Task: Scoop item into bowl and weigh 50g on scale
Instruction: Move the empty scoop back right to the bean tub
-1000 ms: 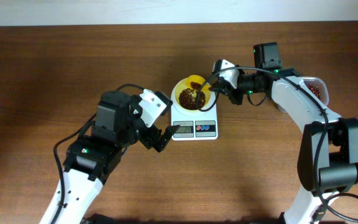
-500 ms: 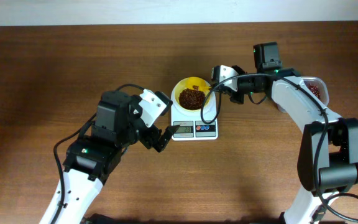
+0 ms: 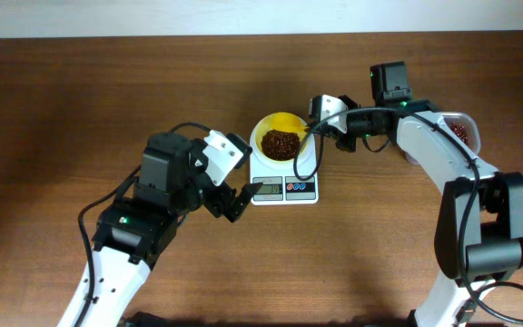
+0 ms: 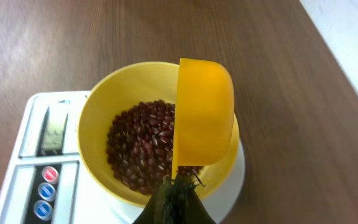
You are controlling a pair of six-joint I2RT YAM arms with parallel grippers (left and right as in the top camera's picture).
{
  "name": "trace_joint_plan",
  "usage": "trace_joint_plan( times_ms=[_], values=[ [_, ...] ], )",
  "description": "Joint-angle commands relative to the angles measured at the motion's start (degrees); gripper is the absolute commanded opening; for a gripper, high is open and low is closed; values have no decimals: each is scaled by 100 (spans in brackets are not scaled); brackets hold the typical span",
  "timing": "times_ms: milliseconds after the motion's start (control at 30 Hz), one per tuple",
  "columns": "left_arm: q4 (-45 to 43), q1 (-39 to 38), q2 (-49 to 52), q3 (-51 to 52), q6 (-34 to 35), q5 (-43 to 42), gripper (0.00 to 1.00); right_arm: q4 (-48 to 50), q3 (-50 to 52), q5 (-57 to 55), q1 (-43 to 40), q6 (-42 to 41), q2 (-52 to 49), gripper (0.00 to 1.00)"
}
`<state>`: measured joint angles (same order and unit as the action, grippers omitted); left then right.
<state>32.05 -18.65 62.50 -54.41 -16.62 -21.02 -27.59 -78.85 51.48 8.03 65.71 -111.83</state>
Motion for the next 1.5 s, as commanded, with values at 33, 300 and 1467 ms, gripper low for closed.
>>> trace_joint_plan(
  times_ms=[33,300,1467],
  values=[
    [-7,31,17,28,74,-22,99,-4,-13,597,31,-1941,55,4],
    [-7,31,17,28,74,-22,99,2,-39,645,15,-5608,581,4],
    [-7,31,17,28,74,-22,99,-767,-109,798,-2098,-6522,1152,4]
  ],
)
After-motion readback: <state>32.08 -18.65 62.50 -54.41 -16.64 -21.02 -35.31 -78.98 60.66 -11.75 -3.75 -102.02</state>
